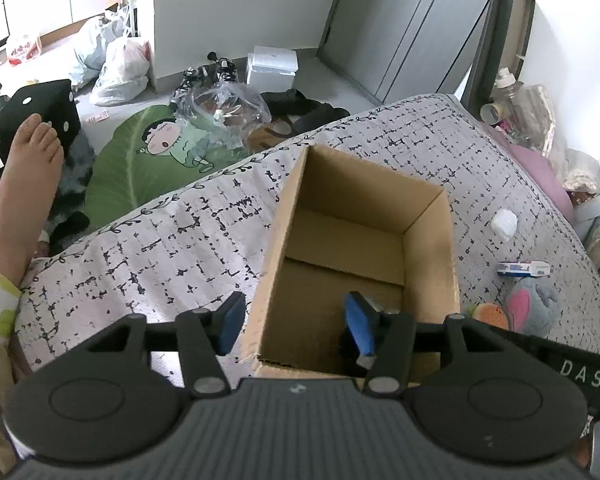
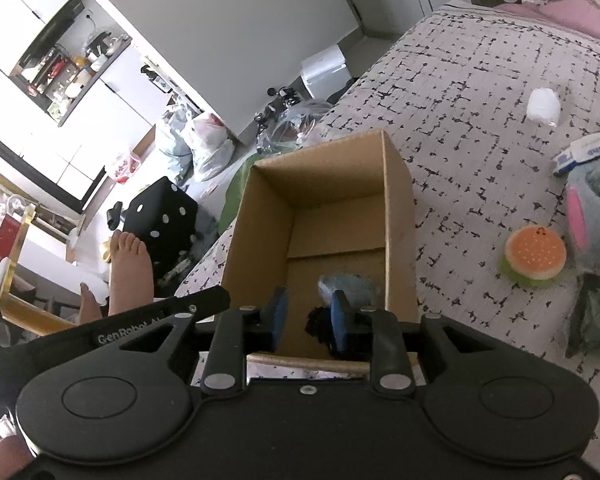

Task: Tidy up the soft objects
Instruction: 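Carry both items over the cardboard box and open both tools to drop them, then move the left tool to the burger plush while the right tool approaches the clear bag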

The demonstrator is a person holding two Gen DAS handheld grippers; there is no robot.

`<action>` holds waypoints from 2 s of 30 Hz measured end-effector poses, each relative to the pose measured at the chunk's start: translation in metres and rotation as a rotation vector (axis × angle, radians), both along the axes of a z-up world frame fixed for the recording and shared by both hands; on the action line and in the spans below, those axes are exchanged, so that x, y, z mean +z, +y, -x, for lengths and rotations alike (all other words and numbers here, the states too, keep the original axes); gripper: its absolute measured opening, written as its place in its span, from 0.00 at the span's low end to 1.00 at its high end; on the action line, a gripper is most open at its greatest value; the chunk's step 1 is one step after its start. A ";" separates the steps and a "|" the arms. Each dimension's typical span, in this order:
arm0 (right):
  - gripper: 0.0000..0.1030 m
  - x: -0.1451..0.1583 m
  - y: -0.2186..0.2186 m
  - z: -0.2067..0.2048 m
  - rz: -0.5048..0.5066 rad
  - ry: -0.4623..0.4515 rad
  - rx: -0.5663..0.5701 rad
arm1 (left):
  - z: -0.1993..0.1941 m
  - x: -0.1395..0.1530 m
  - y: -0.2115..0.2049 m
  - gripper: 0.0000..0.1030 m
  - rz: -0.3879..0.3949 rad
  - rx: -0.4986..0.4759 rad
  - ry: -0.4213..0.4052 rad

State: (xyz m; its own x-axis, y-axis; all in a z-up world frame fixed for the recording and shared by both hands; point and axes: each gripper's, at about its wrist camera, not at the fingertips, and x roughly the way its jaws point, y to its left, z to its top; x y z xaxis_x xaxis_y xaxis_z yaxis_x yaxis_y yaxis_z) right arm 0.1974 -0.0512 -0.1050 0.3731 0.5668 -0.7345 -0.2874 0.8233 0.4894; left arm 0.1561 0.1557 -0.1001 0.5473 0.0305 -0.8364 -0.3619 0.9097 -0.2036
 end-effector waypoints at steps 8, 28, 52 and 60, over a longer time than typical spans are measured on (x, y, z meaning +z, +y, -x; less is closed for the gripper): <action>0.38 0.008 -0.033 0.004 0.012 -0.015 -0.047 | 0.002 0.007 -0.012 0.71 -0.030 0.009 -0.025; 0.95 0.006 -0.141 0.012 0.051 -0.039 -0.239 | 0.000 0.021 -0.082 0.93 0.005 -0.127 -0.074; 0.76 -0.062 -0.203 -0.002 -0.029 0.117 -0.325 | -0.033 0.005 -0.172 0.86 0.011 -0.264 -0.045; 0.57 -0.096 -0.210 -0.015 -0.060 0.191 -0.358 | -0.058 -0.018 -0.196 0.72 0.015 -0.293 0.002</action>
